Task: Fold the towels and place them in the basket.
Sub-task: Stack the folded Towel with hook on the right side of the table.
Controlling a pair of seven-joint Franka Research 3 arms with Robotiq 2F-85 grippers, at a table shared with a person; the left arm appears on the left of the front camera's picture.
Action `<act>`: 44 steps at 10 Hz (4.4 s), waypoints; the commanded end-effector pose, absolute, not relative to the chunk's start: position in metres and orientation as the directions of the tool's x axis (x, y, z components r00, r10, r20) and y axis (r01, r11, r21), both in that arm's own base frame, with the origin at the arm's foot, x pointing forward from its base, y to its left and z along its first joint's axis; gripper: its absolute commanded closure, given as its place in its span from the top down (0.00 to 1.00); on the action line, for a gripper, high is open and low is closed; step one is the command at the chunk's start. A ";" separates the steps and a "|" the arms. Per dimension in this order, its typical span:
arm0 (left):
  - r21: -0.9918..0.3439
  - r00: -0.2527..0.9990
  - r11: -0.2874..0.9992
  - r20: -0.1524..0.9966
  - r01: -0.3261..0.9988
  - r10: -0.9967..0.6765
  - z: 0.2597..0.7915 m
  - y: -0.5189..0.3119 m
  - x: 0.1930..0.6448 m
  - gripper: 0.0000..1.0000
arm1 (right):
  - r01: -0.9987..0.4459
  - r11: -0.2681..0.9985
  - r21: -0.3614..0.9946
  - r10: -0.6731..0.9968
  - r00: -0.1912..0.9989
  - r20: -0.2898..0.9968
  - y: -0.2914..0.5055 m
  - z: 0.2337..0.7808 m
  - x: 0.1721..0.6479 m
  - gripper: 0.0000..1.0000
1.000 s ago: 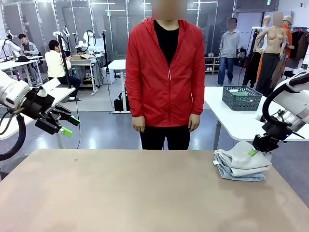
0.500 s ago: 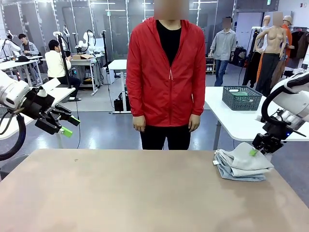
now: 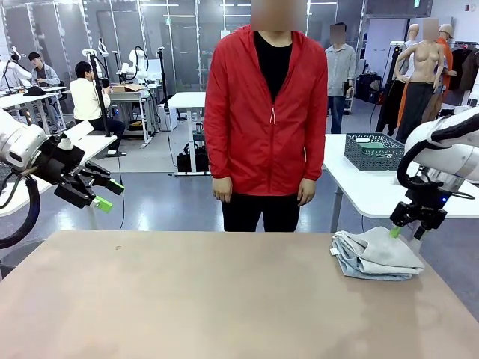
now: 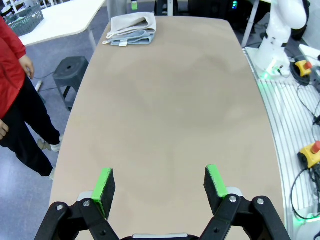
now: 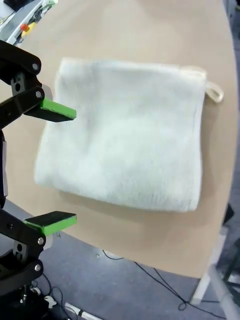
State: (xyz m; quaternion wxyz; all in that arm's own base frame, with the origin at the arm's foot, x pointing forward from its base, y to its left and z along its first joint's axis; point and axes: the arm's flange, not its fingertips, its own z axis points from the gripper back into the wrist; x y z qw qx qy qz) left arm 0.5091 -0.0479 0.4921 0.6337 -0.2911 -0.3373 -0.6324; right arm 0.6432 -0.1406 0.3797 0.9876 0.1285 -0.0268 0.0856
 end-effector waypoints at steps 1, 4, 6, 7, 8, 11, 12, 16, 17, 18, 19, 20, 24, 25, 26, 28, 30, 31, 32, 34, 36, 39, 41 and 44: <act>0.055 -0.025 0.030 0.790 0.998 -0.613 0.495 -0.048 0.509 0.90 | -0.166 0.962 0.219 0.139 0.981 0.132 -0.094 0.473 0.589 0.90; 0.055 -0.025 0.030 0.790 0.998 -0.613 0.495 -0.048 0.509 0.90 | -0.138 0.984 0.109 0.106 0.960 0.260 -0.027 0.589 0.496 0.90; 0.055 -0.025 0.030 0.790 0.998 -0.613 0.495 -0.048 0.509 0.90 | -0.139 0.990 0.017 0.124 0.928 0.351 0.000 0.617 0.455 0.90; 0.055 -0.025 0.030 0.790 0.998 -0.613 0.495 -0.048 0.509 0.90 | -0.150 0.989 -0.005 0.141 0.917 0.374 0.008 0.621 0.441 0.90; 0.055 -0.025 0.030 0.790 0.998 -0.613 0.495 -0.048 0.509 0.90 | -0.169 0.986 -0.017 0.162 0.908 0.387 0.011 0.619 0.436 0.90; 0.055 -0.025 0.030 0.790 0.998 -0.613 0.495 -0.048 0.509 0.90 | -0.196 0.981 0.009 0.179 0.910 0.374 0.010 0.642 0.433 0.90; 0.055 -0.025 0.030 0.790 0.998 -0.613 0.495 -0.048 0.509 0.90 | -0.196 0.981 0.009 0.179 0.910 0.374 0.010 0.642 0.433 0.90; 0.055 -0.025 0.030 0.790 0.998 -0.613 0.495 -0.048 0.509 0.90 | -0.196 0.981 0.009 0.179 0.910 0.374 0.010 0.642 0.433 0.90; 0.055 -0.025 0.030 0.790 0.998 -0.613 0.495 -0.048 0.509 0.90 | -0.196 0.981 0.009 0.179 0.910 0.374 0.010 0.642 0.433 0.90; 0.055 -0.025 0.030 0.790 0.998 -0.613 0.495 -0.048 0.509 0.90 | -0.196 0.981 0.009 0.179 0.910 0.374 0.010 0.642 0.433 0.90; 0.055 -0.025 0.030 0.790 0.998 -0.613 0.495 -0.048 0.509 0.90 | -0.196 0.981 0.009 0.179 0.910 0.374 0.010 0.642 0.433 0.90; 0.055 -0.025 0.030 0.790 0.998 -0.613 0.495 -0.048 0.509 0.90 | -0.196 0.981 0.009 0.179 0.910 0.374 0.010 0.642 0.433 0.90; 0.055 -0.025 0.030 0.790 0.998 -0.613 0.495 -0.048 0.509 0.90 | -0.196 0.981 0.009 0.179 0.910 0.374 0.010 0.642 0.433 0.90; 0.055 -0.025 0.030 0.790 0.998 -0.613 0.495 -0.048 0.509 0.90 | -0.196 0.981 0.009 0.179 0.910 0.374 0.010 0.642 0.433 0.90; 0.055 -0.025 0.030 0.790 0.998 -0.613 0.495 -0.048 0.509 0.90 | -0.196 0.981 0.009 0.179 0.910 0.374 0.010 0.642 0.433 0.90; 0.055 -0.025 0.030 0.790 0.998 -0.613 0.495 -0.048 0.509 0.90 | -0.196 0.981 0.009 0.179 0.910 0.374 0.010 0.642 0.433 0.90; 0.055 -0.025 0.030 0.790 0.998 -0.613 0.495 -0.048 0.509 0.90 | -0.196 0.981 0.009 0.179 0.910 0.374 0.010 0.642 0.433 0.90; 0.055 -0.025 0.030 0.790 0.998 -0.613 0.495 -0.048 0.509 0.90 | -0.196 0.981 0.009 0.179 0.910 0.374 0.010 0.642 0.433 0.90; 0.055 -0.025 0.030 0.790 0.998 -0.613 0.495 -0.048 0.509 0.90 | -0.196 0.981 0.009 0.179 0.910 0.374 0.010 0.642 0.433 0.90; 0.055 -0.025 0.030 0.790 0.998 -0.613 0.495 -0.048 0.509 0.90 | -0.196 0.981 0.009 0.179 0.910 0.374 0.010 0.642 0.433 0.90; 0.055 -0.025 0.030 0.790 0.998 -0.613 0.495 -0.048 0.509 0.90 | -0.196 0.981 0.009 0.179 0.910 0.374 0.010 0.642 0.433 0.90; 0.055 -0.025 0.030 0.790 0.998 -0.613 0.495 -0.048 0.509 0.90 | -0.196 0.981 0.009 0.179 0.910 0.374 0.010 0.642 0.433 0.90; 0.055 -0.025 0.030 0.790 0.998 -0.613 0.495 -0.048 0.509 0.90 | -0.196 0.981 0.009 0.179 0.910 0.374 0.010 0.642 0.433 0.90; 0.055 -0.025 0.030 0.790 0.998 -0.613 0.495 -0.048 0.509 0.90 | -0.196 0.981 0.009 0.179 0.910 0.374 0.010 0.642 0.433 0.90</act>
